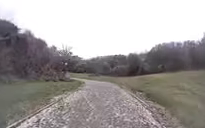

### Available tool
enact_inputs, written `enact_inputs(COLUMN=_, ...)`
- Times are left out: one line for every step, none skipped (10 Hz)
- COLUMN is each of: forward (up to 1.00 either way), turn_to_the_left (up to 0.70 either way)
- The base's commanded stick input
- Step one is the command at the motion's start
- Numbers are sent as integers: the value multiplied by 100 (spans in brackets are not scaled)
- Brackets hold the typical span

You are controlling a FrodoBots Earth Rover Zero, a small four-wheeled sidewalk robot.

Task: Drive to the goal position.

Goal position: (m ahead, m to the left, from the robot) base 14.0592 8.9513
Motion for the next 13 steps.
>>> enact_inputs(forward=85, turn_to_the_left=0)
enact_inputs(forward=85, turn_to_the_left=0)
enact_inputs(forward=85, turn_to_the_left=0)
enact_inputs(forward=85, turn_to_the_left=0)
enact_inputs(forward=85, turn_to_the_left=0)
enact_inputs(forward=85, turn_to_the_left=0)
enact_inputs(forward=85, turn_to_the_left=0)
enact_inputs(forward=85, turn_to_the_left=0)
enact_inputs(forward=85, turn_to_the_left=0)
enact_inputs(forward=85, turn_to_the_left=0)
enact_inputs(forward=85, turn_to_the_left=0)
enact_inputs(forward=85, turn_to_the_left=0)
enact_inputs(forward=85, turn_to_the_left=0)
